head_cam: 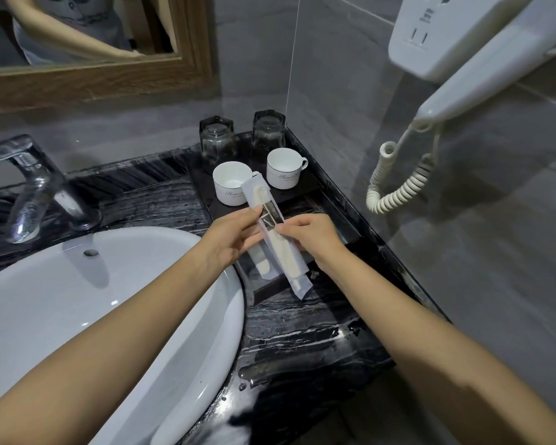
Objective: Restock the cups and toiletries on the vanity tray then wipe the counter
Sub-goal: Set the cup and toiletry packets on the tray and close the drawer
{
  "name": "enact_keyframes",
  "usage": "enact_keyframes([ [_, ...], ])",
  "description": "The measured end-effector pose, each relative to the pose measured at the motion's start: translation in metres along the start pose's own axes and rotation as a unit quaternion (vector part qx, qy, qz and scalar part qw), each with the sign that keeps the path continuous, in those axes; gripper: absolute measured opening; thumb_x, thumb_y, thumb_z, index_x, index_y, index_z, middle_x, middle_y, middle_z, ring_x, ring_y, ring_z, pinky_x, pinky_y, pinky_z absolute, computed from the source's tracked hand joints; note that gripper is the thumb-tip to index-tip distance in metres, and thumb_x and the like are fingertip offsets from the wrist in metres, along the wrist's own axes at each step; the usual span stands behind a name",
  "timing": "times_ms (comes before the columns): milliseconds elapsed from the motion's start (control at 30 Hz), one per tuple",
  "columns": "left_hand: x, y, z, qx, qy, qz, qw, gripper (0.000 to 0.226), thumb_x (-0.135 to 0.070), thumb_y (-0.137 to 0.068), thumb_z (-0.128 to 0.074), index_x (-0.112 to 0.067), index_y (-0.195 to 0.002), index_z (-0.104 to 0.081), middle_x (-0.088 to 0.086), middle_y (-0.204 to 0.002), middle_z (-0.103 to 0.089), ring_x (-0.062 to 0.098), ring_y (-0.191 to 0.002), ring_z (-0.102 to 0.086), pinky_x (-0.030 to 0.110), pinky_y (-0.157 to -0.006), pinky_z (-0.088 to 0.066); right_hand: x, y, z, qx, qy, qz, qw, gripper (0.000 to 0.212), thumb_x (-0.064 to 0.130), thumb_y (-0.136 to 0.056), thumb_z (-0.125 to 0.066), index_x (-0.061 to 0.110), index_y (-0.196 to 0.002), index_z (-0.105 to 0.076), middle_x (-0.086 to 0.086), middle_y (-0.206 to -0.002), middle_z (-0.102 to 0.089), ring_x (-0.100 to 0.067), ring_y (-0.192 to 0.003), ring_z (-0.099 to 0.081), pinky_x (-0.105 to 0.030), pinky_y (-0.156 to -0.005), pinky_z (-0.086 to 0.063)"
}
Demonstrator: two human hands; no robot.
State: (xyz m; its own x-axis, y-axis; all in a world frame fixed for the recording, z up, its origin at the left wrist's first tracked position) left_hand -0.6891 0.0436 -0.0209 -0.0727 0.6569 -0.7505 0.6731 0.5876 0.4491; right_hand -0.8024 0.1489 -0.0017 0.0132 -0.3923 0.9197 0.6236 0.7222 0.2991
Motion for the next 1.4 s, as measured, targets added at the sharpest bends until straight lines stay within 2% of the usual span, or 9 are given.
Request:
enact_keyframes([
  [167,-0.005,0.002,0.002,0.017,-0.009,-0.025,1.0,0.012,-0.008,-0.082,-0.065,-0.009,-0.093,-0.07,0.005,-0.08,-0.077,0.015,-0.078,-0.073,0.022,-0.061,-0.058,0.008,0.004,-0.001,0.01,-0.048,-0.022,0.999,0.014,0.011,-0.081,-0.072,0.001,-0.09,-0.073,-0.004,-0.074,-0.067,-0.011,-0.064,-0.061,-0.02,-0.055,-0.05],
  [300,-0.008,0.006,0.003,0.016,-0.011,-0.038,0.999,0.013,-0.004,-0.081,-0.065,-0.008,-0.091,-0.071,0.007,-0.08,-0.077,0.016,-0.078,-0.073,0.022,-0.061,-0.057,0.01,0.006,-0.001,0.007,-0.056,-0.026,0.998,0.018,0.011,-0.082,-0.071,0.0,-0.096,-0.072,-0.003,-0.076,-0.068,-0.01,-0.065,-0.062,-0.018,-0.055,-0.051],
  [567,-0.009,0.011,0.006,-0.011,0.001,-0.041,0.999,0.012,0.001,-0.08,-0.064,-0.008,-0.086,-0.07,0.004,-0.073,-0.076,0.013,-0.072,-0.073,0.022,-0.06,-0.058,0.01,0.008,-0.002,-0.021,-0.078,-0.032,0.996,0.021,0.011,-0.083,-0.07,-0.001,-0.1,-0.071,-0.004,-0.077,-0.069,-0.009,-0.063,-0.062,-0.013,-0.044,-0.049],
  [733,-0.011,0.013,0.012,-0.037,0.011,-0.039,0.998,0.01,0.002,-0.083,-0.06,-0.006,-0.083,-0.066,0.002,-0.065,-0.074,0.011,-0.063,-0.072,0.022,-0.058,-0.059,0.01,0.005,0.005,-0.034,-0.087,-0.039,0.995,0.014,0.009,-0.084,-0.069,0.0,-0.095,-0.07,-0.004,-0.075,-0.068,-0.009,-0.06,-0.062,-0.014,-0.043,-0.049],
  [867,-0.015,0.014,0.022,-0.04,0.012,-0.032,0.999,0.013,0.0,-0.083,-0.061,-0.004,-0.095,-0.066,0.003,-0.071,-0.076,0.012,-0.069,-0.072,0.023,-0.061,-0.059,0.015,0.0,0.014,-0.011,-0.101,-0.05,0.994,0.003,0.011,-0.084,-0.07,0.008,-0.084,-0.069,-0.003,-0.072,-0.068,-0.002,-0.047,-0.063,-0.015,-0.044,-0.051],
  [1000,-0.024,0.015,0.034,-0.045,0.006,-0.035,0.998,0.013,-0.003,-0.085,-0.059,-0.009,-0.095,-0.066,0.0,-0.071,-0.076,0.009,-0.07,-0.072,0.023,-0.066,-0.059,0.017,-0.008,0.022,0.027,-0.088,-0.086,0.992,0.005,0.014,-0.084,-0.069,0.013,-0.079,-0.068,-0.002,-0.074,-0.068,-0.008,-0.057,-0.062,-0.018,-0.048,-0.051],
  [1200,-0.041,0.018,0.044,-0.065,0.017,-0.041,0.997,0.015,-0.002,-0.088,-0.055,-0.012,-0.084,-0.065,0.0,-0.065,-0.075,0.007,-0.062,-0.071,0.021,-0.055,-0.058,0.001,-0.017,0.031,0.032,0.016,-0.165,0.986,0.008,0.009,-0.083,-0.069,0.006,-0.077,-0.064,-0.006,-0.072,-0.065,-0.014,-0.057,-0.06,-0.021,-0.045,-0.05],
  [1300,-0.048,0.017,0.05,-0.079,0.038,-0.04,0.995,0.012,-0.003,-0.088,-0.056,-0.011,-0.086,-0.065,0.001,-0.067,-0.075,0.009,-0.065,-0.071,0.022,-0.059,-0.059,-0.009,-0.024,0.035,0.02,0.064,-0.185,0.981,0.009,0.005,-0.081,-0.071,0.001,-0.08,-0.063,-0.009,-0.072,-0.064,-0.018,-0.06,-0.061,-0.029,-0.056,-0.052],
  [1400,-0.052,0.014,0.055,-0.081,0.053,-0.038,0.995,0.011,-0.004,-0.087,-0.058,-0.011,-0.091,-0.066,0.001,-0.073,-0.075,0.01,-0.074,-0.07,0.023,-0.064,-0.059,-0.01,-0.035,0.032,0.016,0.101,-0.188,0.977,0.013,0.005,-0.078,-0.074,0.0,-0.078,-0.062,-0.011,-0.074,-0.065,-0.02,-0.06,-0.062,-0.03,-0.055,-0.053],
])
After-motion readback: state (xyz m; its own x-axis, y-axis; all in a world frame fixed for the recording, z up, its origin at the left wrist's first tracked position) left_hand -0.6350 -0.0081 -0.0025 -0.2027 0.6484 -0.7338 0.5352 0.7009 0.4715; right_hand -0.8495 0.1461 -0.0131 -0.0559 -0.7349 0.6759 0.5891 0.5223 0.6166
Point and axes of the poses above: each hand's wrist, its own y-axis away from the middle knuckle, its own z-axis out of the back of the hand, x = y × z, the point moved 3 cm from there along -y, towards the middle knuckle
